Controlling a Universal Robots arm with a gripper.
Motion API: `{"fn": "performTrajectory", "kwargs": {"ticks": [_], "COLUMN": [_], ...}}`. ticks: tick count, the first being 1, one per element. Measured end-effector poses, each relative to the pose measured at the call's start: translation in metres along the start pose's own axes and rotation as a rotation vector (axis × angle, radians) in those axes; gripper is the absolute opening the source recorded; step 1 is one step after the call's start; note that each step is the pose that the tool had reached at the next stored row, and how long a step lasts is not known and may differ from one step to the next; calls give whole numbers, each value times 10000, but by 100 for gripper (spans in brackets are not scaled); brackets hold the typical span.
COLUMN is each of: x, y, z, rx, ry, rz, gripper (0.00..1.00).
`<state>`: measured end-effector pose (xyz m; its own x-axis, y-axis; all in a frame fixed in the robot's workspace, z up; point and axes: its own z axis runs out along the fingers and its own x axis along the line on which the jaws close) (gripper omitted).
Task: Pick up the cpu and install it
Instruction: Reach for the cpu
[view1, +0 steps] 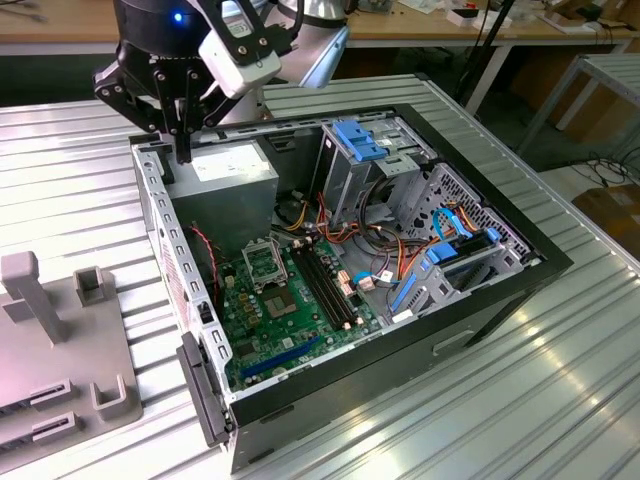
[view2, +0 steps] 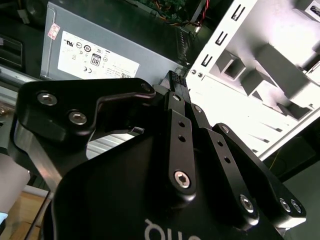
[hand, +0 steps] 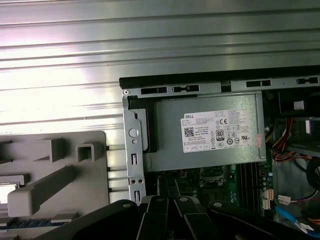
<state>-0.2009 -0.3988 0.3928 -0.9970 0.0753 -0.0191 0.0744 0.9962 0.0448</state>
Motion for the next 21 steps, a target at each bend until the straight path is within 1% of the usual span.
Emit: {"fn": "performTrajectory", "kwargs": {"ticks": [8,21], "x": [63,135], "y": [-5,-10], "z": [-1,-3], "rx": [0,1], "ry": [0,0], "rz": [0,1], "gripper": [11,11]}}
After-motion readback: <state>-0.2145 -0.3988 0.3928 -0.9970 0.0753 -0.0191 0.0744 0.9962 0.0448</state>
